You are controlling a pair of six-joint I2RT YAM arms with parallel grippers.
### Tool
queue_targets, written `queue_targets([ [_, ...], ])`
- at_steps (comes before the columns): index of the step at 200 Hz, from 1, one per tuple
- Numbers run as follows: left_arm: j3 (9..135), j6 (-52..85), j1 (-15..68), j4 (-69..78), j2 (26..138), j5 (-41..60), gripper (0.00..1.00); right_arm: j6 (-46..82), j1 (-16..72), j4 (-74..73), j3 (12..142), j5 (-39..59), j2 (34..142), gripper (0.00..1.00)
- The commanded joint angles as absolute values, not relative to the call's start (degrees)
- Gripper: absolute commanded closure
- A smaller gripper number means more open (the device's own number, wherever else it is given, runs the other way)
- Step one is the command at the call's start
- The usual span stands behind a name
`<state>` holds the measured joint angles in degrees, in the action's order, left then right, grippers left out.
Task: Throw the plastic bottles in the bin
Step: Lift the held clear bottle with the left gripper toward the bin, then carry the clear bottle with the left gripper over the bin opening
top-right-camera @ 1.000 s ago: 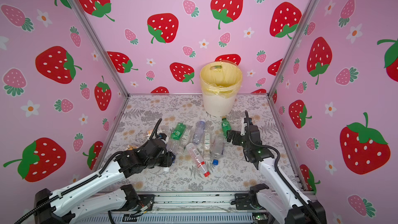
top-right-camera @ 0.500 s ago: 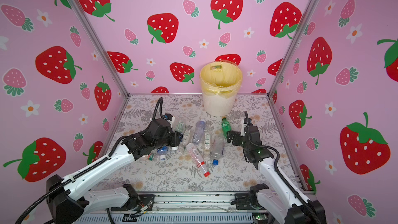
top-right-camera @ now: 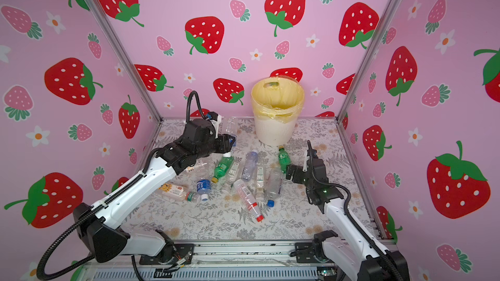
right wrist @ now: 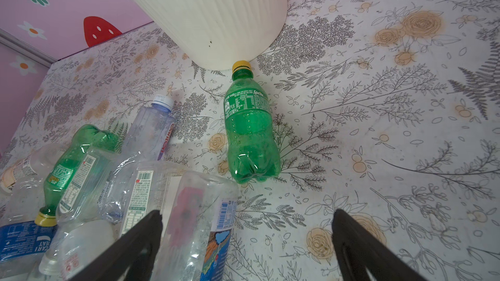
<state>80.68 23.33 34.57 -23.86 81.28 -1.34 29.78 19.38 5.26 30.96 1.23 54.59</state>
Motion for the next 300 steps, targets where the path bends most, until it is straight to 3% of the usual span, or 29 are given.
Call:
queue_targets([
  [1,86.93,21.32,34.04,-21.25,83.40,0.49,0.41,31.21,19.42,3.79,29.74,-0.94,53.73,0.01],
  [77,90.82,22.10,32.07,-7.37,87.23,7.14,0.41,31.87,19.47,5.56,30.46,-2.11,50.56,0.01],
  [125,80.50,24.85,31.44,7.78,85.71,12.95,0.42,31.30,19.42,6.67,31.26,-2.44,50.44,0.01],
  [196,79.40,23.47,31.77,8.60,85.16,9.68,0.41,31.20,19.42,6.00,30.43,-3.25,50.18,0.01],
  [257,107.78,23.90,32.16,0.79,102.89,10.15,0.39,31.53,19.42,5.88,30.23,-2.33,50.48,0.01],
  [278,128.08,23.84,32.69,-6.05,116.43,9.21,0.20,31.73,19.44,5.96,30.63,-2.27,50.65,0.01],
  [300,159.44,25.58,32.45,-17.51,135.74,10.03,0.04,32.04,19.42,6.55,31.25,-2.24,50.44,0.01],
])
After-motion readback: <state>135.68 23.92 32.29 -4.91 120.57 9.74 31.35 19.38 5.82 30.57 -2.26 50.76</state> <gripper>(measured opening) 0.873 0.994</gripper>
